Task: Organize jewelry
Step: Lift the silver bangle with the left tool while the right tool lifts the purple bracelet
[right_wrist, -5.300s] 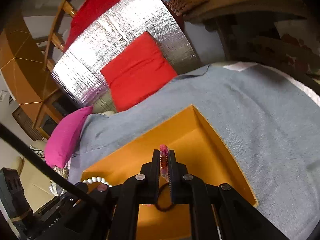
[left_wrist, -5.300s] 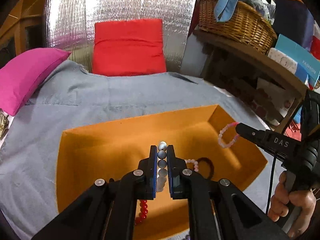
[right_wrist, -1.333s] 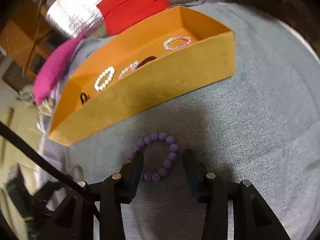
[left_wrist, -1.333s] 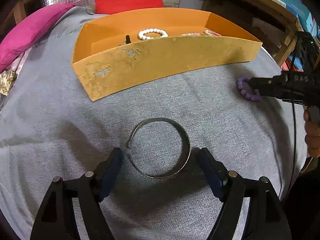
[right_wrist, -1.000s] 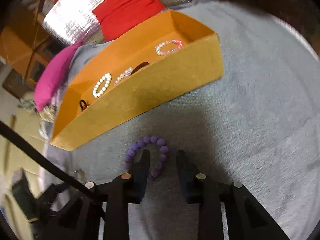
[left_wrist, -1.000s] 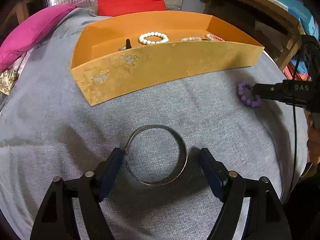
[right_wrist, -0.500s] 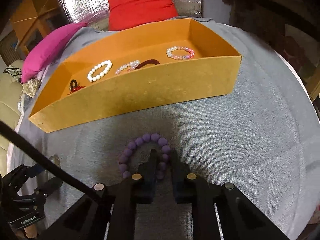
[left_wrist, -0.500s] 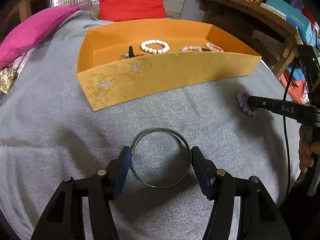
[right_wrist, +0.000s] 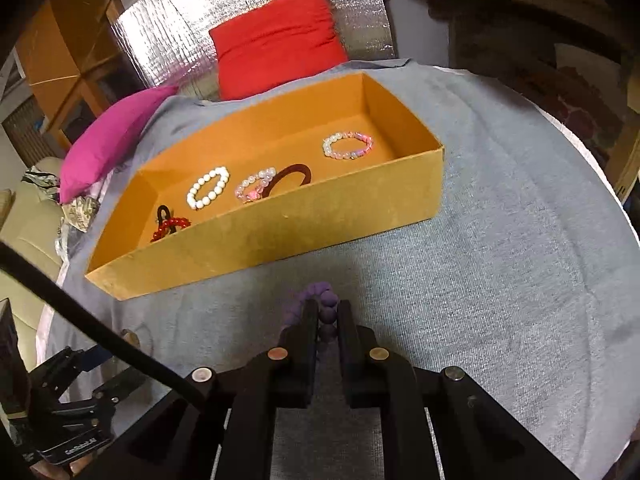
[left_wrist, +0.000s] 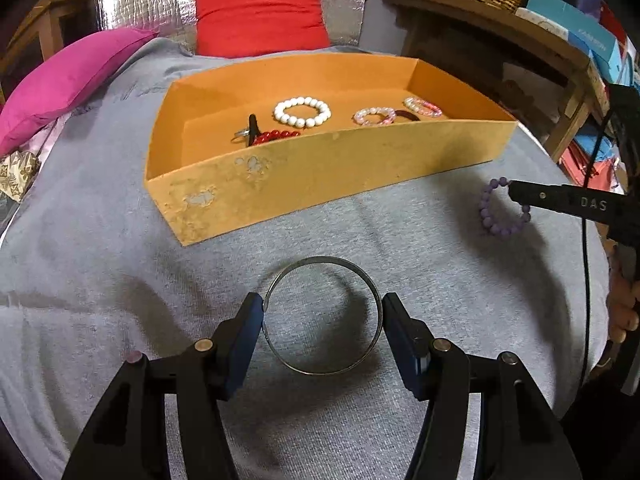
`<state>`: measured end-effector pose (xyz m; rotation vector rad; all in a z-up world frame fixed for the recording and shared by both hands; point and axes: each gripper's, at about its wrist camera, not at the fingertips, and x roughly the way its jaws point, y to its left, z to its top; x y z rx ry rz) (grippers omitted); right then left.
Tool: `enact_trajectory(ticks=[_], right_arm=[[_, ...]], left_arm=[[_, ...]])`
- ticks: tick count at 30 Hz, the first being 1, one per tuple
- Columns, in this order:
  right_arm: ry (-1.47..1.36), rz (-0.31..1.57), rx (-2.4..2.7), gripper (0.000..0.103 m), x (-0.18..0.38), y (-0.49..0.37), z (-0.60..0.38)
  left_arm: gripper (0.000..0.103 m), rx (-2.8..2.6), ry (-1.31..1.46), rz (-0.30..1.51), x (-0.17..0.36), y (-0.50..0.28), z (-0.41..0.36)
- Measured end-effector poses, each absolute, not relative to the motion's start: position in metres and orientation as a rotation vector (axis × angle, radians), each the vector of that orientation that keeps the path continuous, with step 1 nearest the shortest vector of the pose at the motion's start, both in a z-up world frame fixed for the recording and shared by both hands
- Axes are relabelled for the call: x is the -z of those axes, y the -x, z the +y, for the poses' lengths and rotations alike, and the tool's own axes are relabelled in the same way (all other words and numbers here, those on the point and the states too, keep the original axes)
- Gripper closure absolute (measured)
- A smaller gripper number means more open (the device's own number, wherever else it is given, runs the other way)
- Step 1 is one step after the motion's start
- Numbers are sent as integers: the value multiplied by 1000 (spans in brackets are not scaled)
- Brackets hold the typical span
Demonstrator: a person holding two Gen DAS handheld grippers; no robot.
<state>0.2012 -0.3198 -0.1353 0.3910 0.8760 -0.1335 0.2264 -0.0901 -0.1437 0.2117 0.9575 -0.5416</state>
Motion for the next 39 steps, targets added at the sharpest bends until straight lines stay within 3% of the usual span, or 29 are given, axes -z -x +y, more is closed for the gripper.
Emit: enact_trajectory(ticks=[24, 39], right_arm=[[-407, 993, 152, 88, 162, -212, -325], [-359, 961, 153, 92, 154, -211, -319]], left_arm=[[38, 528, -231, 1022, 155, -229, -88], [35, 559, -220, 1038, 152, -221, -77]])
